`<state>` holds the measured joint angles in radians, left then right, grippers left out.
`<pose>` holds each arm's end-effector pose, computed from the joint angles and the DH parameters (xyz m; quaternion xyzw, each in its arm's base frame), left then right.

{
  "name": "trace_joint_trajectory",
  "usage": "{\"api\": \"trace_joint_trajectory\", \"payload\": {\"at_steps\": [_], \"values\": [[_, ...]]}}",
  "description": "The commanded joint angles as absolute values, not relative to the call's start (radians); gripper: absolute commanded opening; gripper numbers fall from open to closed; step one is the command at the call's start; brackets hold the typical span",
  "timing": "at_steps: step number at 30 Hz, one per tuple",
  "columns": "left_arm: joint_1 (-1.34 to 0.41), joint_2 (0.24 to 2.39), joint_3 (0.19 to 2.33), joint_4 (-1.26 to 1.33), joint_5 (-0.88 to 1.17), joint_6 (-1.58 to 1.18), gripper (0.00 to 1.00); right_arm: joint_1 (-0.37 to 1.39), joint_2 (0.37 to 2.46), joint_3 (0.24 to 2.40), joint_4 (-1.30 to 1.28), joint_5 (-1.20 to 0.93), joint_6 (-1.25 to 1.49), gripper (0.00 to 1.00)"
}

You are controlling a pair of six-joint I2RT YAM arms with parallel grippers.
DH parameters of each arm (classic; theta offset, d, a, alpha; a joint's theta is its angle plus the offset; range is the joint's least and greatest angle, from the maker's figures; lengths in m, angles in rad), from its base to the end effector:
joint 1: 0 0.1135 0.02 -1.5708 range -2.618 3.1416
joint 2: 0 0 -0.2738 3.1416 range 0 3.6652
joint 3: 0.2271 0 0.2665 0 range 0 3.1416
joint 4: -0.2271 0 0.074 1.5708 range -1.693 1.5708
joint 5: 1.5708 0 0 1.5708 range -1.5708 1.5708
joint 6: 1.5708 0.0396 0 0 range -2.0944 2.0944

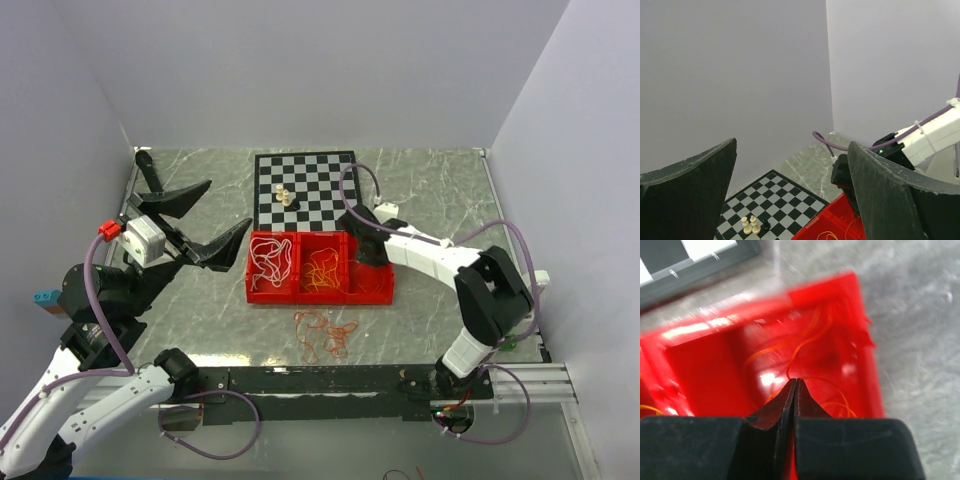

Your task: Untangle the cables

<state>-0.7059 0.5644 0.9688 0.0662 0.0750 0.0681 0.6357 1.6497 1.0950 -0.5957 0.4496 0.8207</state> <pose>0.0779 -0.0703 0.4687 0.2268 0.4717 -0.2857 0.8028 0.2827 0.1872 0.2006 0.1344 0.9450 -0.0273 0.2969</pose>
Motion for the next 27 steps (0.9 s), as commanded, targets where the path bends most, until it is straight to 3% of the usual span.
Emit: {"api": "trace_joint_trajectory", "payload": {"at_steps": [1, 8, 12, 15, 27], "values": [[-0.696, 0.554, 0.963, 0.092, 0.09, 0.067, 0.97, 0.63, 1.49, 1.069, -0.532, 0.469, 0.776, 0.08], [-0.695, 0.557, 0.966, 0.095, 0.089, 0.069, 0.97, 0.627, 1.514, 1.104, -0.591, 0.46, 0.749, 0.09], [-0.692, 0.557, 0.971, 0.091, 0.091, 0.071, 0.97, 0.623, 1.565, 1.097, -0.608, 0.451, 0.776, 0.0], [-0.692, 0.558, 0.974, 0.084, 0.089, 0.075, 0.97, 0.617, 1.557, 1.065, -0.601, 0.468, 0.801, 0.0], [-0.69, 0.561, 0.974, 0.097, 0.1, 0.071, 0.97, 0.532, 1.347, 1.029, -0.635, 0.571, 0.841, 0.0]]}}
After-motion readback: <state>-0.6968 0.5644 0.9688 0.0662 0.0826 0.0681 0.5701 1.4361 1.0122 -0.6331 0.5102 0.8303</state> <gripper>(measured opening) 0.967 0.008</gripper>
